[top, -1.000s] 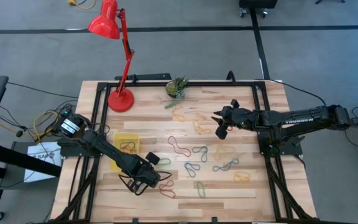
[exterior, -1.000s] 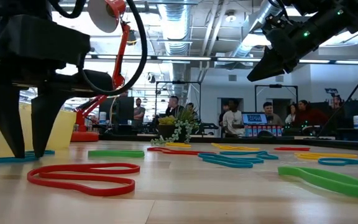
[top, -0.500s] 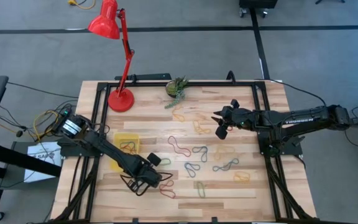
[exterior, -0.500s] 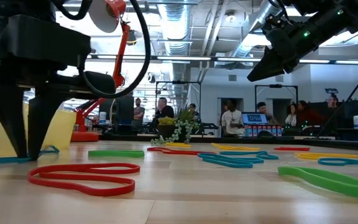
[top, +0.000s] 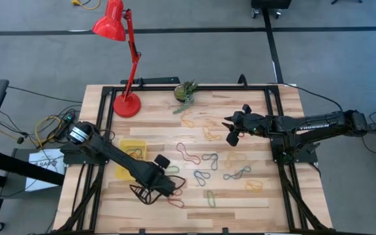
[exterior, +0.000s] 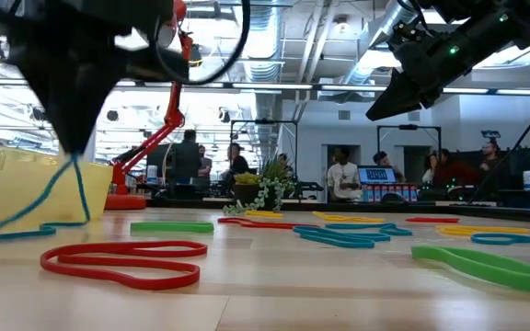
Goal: Pick and place items into bin
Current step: Put the blue rubber band into the yellow bin
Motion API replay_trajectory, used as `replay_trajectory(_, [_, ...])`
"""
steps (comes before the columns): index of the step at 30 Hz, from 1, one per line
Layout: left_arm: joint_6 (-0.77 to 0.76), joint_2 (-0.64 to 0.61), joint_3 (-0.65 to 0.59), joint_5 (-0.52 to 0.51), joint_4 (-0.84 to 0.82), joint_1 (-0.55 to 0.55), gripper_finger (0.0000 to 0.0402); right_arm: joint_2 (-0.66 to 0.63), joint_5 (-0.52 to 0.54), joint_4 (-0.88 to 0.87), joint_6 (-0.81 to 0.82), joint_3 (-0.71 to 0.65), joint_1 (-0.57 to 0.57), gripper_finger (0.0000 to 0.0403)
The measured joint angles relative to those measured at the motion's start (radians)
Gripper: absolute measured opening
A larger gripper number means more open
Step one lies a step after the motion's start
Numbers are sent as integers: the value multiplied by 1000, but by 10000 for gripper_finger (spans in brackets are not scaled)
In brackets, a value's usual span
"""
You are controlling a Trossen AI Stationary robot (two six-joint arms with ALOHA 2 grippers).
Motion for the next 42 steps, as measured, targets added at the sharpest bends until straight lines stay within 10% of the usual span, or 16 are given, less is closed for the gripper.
replay_trajectory(7, [-168, -14, 160, -82, -374, 0, 0, 0, 0, -2, 0, 0, 0, 102])
replay_trajectory(20, [-454, -392, 142, -253, -372, -3, 0, 0, 0, 13, 17, -23, 0, 102])
replay_trajectory(42, [-652, -663, -631, -116, 58, -12, 0, 0, 0, 23, 27, -23, 0, 102])
